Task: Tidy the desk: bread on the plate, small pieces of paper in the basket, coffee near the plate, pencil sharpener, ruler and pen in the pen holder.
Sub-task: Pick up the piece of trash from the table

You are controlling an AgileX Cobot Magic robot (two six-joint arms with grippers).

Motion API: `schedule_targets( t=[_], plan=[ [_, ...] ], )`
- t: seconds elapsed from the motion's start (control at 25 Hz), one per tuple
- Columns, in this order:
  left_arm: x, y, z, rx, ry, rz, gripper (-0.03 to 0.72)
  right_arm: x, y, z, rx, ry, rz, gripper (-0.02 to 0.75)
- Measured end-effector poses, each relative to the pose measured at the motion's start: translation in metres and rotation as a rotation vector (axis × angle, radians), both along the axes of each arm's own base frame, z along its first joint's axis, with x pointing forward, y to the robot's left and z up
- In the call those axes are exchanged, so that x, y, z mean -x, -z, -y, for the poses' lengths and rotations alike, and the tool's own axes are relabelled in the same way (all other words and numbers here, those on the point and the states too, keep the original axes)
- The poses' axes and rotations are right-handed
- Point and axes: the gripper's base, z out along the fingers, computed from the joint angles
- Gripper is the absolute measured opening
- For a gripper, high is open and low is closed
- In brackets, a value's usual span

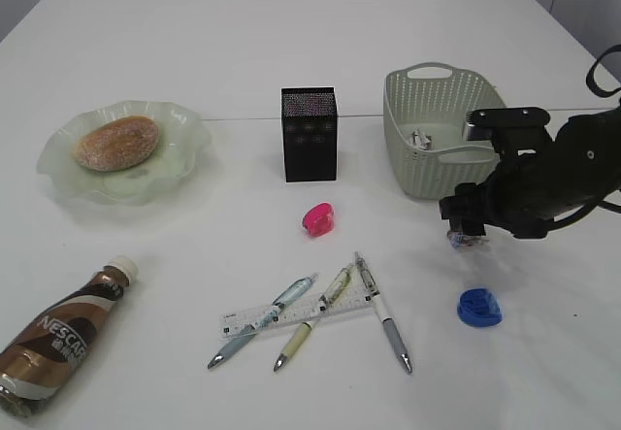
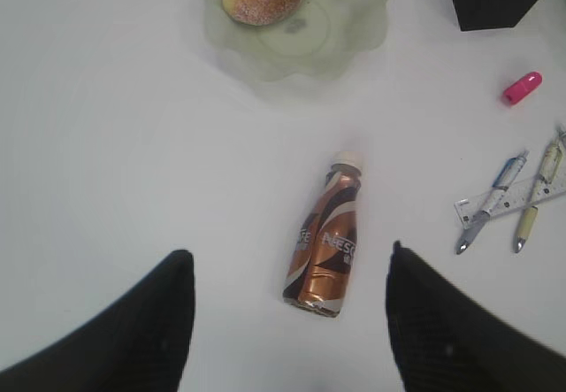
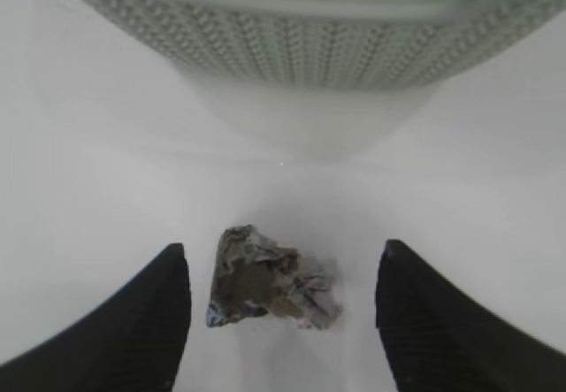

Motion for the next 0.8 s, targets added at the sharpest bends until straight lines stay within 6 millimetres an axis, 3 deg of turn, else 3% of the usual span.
schedule_targets(
  t=[0.48, 0.8],
  plan=[
    [-0.002, 0.001, 0.0, -0.001, 0.0, -0.008, 0.496, -0.003, 0.015, -0.001, 0.003, -0.001, -0.025, 0.487],
    [-0.002, 0.001, 0.0, -0.001, 0.0, -0.008, 0.496, -0.009, 0.013, -0.002, 0.001, -0.001, -0.009, 0.488]
  ],
)
